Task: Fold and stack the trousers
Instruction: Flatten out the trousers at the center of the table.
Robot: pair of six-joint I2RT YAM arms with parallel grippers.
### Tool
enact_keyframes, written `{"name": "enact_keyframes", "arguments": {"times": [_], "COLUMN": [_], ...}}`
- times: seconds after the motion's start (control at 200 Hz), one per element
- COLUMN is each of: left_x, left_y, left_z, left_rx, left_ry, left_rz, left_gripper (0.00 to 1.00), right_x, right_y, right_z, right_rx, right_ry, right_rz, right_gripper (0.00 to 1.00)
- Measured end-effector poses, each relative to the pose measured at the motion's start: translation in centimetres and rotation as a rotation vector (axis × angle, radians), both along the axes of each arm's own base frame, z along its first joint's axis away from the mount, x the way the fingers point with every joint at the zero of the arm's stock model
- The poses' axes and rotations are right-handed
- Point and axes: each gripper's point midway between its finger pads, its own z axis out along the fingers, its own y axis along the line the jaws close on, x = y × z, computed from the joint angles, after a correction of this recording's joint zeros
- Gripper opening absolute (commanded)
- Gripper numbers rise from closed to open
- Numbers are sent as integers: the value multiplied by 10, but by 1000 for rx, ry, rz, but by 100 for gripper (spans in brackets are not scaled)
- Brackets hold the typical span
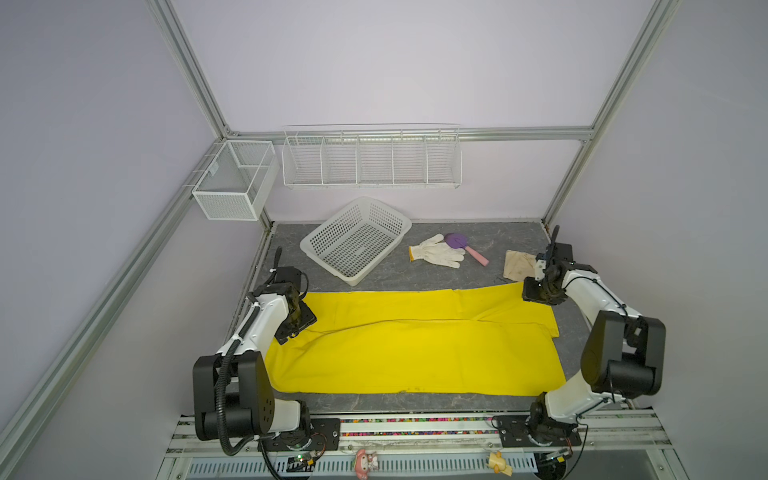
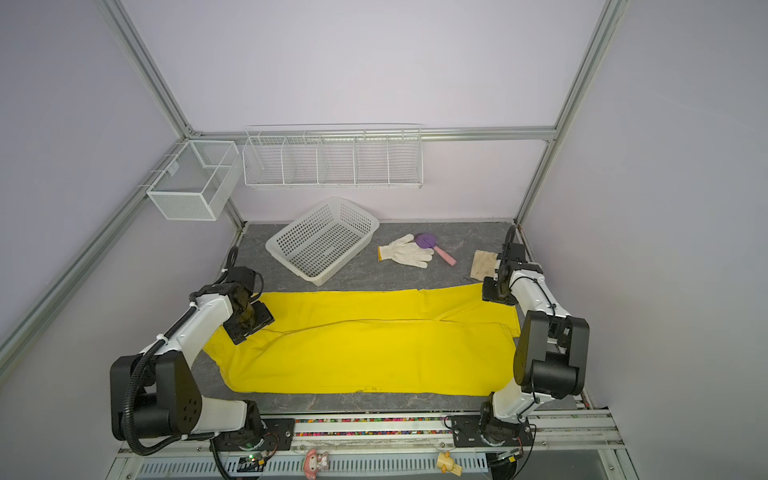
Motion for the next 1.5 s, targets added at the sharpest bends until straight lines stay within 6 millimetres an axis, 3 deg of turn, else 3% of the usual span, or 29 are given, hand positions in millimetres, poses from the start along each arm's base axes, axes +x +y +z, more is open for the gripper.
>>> {"name": "enact_keyframes", "arguments": {"times": [0.11,0.335,0.63,0.745,0.86,1.0,1.119,1.259,1.369,1.499], "left_x": [-6,-16,-40,-47,-53,-48,-40,-37,-42,-51], "left_y": [9,33,93,102,108,112,113,110,106,107], "left_z": [-1,2,19,21,22,28,28,11,-2,-11], "left_rx": [9,37,67,69,65,58,43,9,-5,16], "left_ry": [21,36,-15,-20,-15,-31,-49,-18,24,57], "left_rz": [20,98,344,388,422,441,446,442,438,434], "left_gripper": [73,76,78,78,78,78,76,72,66,42], "right_x": [-15,-49,-61,-62,-48,-21,-22,-45,-68,-100], "right_y": [15,12,-37,-39,-35,-2,44,99,135,161], "right_z": [-25,-57,-58,-54,-36,-5,14,20,6,-16], "right_rx": [63,61,12,10,7,27,76,139,159,151], "right_ry": [60,171,183,187,140,36,-28,-37,11,92], "right_rz": [-21,-71,-239,-248,-230,-150,-62,51,129,205], "right_gripper": [50,50,51,51,52,53,54,54,54,54]}}
